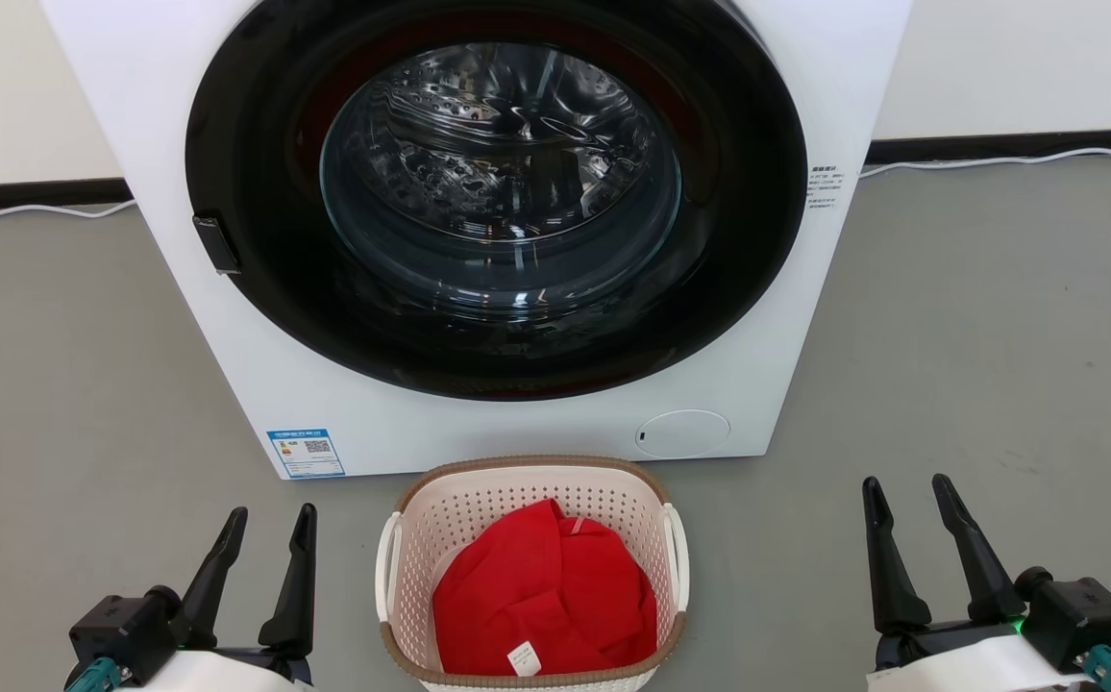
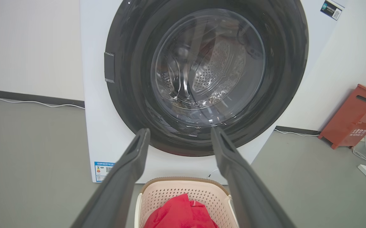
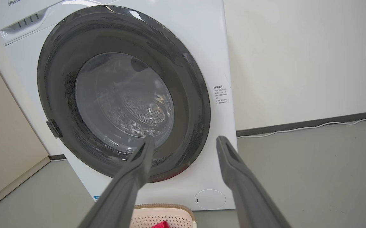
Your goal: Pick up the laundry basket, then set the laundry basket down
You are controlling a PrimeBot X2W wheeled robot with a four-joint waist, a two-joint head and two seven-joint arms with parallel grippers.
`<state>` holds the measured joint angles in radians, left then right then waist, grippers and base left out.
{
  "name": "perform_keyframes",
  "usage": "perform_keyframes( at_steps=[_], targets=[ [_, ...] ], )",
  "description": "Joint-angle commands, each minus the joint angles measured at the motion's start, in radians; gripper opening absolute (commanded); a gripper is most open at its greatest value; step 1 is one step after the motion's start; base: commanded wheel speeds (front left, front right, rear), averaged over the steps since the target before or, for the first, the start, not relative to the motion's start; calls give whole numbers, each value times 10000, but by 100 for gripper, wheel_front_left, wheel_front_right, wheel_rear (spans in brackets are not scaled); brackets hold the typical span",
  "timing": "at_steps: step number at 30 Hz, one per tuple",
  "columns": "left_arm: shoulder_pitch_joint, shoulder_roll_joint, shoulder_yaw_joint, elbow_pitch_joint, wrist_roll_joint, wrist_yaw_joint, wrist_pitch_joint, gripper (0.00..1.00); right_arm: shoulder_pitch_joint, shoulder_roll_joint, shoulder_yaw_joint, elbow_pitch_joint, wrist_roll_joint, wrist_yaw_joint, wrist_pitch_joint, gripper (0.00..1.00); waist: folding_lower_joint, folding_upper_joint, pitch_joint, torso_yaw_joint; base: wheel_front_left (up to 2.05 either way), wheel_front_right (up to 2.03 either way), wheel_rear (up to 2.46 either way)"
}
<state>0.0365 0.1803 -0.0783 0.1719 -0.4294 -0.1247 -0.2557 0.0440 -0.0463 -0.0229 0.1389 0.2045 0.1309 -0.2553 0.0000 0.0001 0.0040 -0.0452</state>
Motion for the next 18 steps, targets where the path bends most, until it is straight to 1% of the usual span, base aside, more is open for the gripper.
perform_keyframes(
  at_steps=[1, 18],
  targets=[
    [-236, 85, 300, -212, 61, -59, -61, 100, -278, -39, 275, -213, -6, -2, -65, 100, 0, -1, 0, 4, 0, 0, 0],
    [-235, 53, 228, -12, -112, -59, -61, 100, -288, -39, 272, -194, -32, -2, -65, 100, 0, -1, -38, -7, 0, 0, 0]
  ],
)
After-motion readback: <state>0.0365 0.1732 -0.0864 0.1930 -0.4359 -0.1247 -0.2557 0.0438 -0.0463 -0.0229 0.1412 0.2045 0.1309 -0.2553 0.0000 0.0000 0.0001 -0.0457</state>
